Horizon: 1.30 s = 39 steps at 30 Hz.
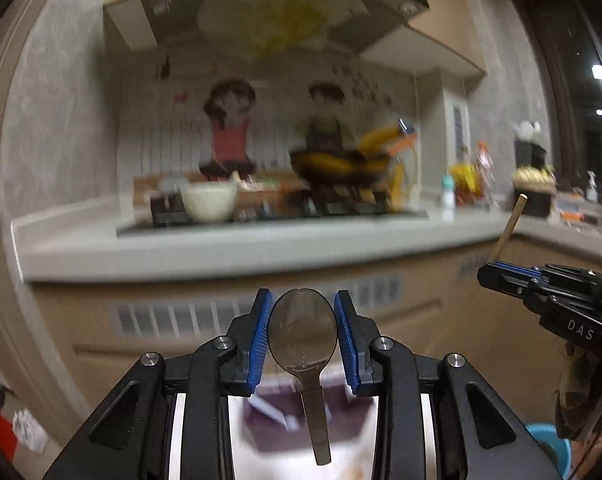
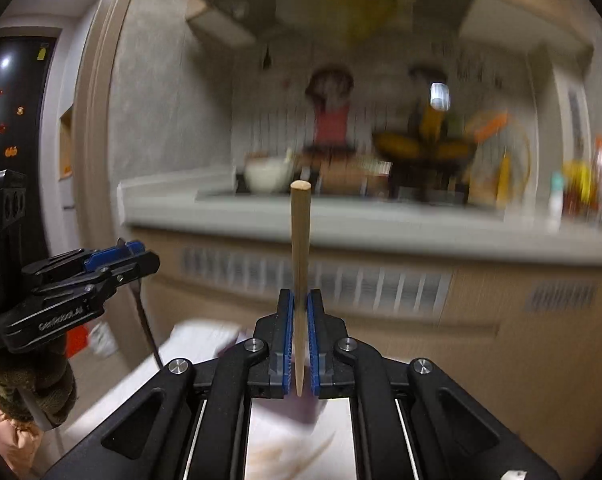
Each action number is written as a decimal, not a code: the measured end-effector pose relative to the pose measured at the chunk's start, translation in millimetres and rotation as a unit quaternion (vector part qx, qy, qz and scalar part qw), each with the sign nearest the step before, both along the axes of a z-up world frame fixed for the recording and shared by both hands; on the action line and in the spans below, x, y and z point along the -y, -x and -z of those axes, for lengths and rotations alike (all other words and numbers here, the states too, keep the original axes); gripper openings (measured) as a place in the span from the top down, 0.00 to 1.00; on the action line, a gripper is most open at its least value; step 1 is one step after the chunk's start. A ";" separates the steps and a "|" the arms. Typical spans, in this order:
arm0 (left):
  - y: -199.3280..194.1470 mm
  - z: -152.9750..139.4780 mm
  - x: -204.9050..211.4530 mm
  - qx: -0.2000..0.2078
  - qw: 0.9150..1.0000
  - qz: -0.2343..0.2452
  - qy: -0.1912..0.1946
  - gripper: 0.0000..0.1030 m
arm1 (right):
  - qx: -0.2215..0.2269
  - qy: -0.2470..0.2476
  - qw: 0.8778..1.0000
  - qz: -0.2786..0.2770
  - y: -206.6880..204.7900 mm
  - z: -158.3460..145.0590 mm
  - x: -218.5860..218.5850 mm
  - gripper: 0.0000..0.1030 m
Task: Organize utensils
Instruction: 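Lift both over the caddy and drop the spoon and chopstick in, opening both tools, then grasp the wooden spoon with the left tool while the right tool grasps a chopstick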
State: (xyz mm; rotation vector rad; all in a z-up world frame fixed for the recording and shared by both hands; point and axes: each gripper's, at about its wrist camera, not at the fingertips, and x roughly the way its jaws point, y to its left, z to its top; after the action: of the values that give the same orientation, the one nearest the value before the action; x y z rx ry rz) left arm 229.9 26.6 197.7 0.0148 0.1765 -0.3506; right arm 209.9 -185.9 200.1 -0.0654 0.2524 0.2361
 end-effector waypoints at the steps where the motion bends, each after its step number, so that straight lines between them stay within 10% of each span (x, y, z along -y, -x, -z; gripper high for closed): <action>1: -11.5 -6.4 0.0 0.011 1.000 -0.007 0.000 0.68 | 0.005 0.002 1.000 0.001 -14.0 -5.4 -3.6 0.93; 7: -86.1 9.7 6.5 0.011 1.000 -0.025 -0.005 0.68 | -0.018 0.010 1.000 0.005 -84.3 18.1 -18.5 0.93; 19: -165.7 150.5 19.2 -0.130 0.991 -0.014 0.001 0.68 | -0.166 0.004 0.986 -0.003 -145.6 151.1 -23.1 0.93; 25: -150.7 177.4 10.5 -0.150 0.988 -0.007 0.033 0.44 | -0.226 0.022 0.974 -0.009 -149.8 192.7 -22.8 0.84; 31: -104.8 171.4 -10.2 -0.149 0.988 -0.040 0.024 0.36 | -0.227 0.031 0.973 0.000 -121.5 201.1 -10.8 0.71; 35: -75.3 186.3 -22.1 -0.186 0.981 -0.048 0.016 0.35 | -0.234 0.035 0.972 0.020 -96.2 211.8 -0.1 0.44; 39: -45.3 216.2 -26.4 -0.229 0.972 -0.044 0.008 0.35 | -0.262 0.055 0.963 0.028 -72.9 232.8 3.4 0.43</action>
State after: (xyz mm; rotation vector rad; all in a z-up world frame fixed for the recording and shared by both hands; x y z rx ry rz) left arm 275.2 53.0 -18.5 -0.0904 0.6293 -0.2627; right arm 282.8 -189.3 -32.7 -0.1045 0.7947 0.1799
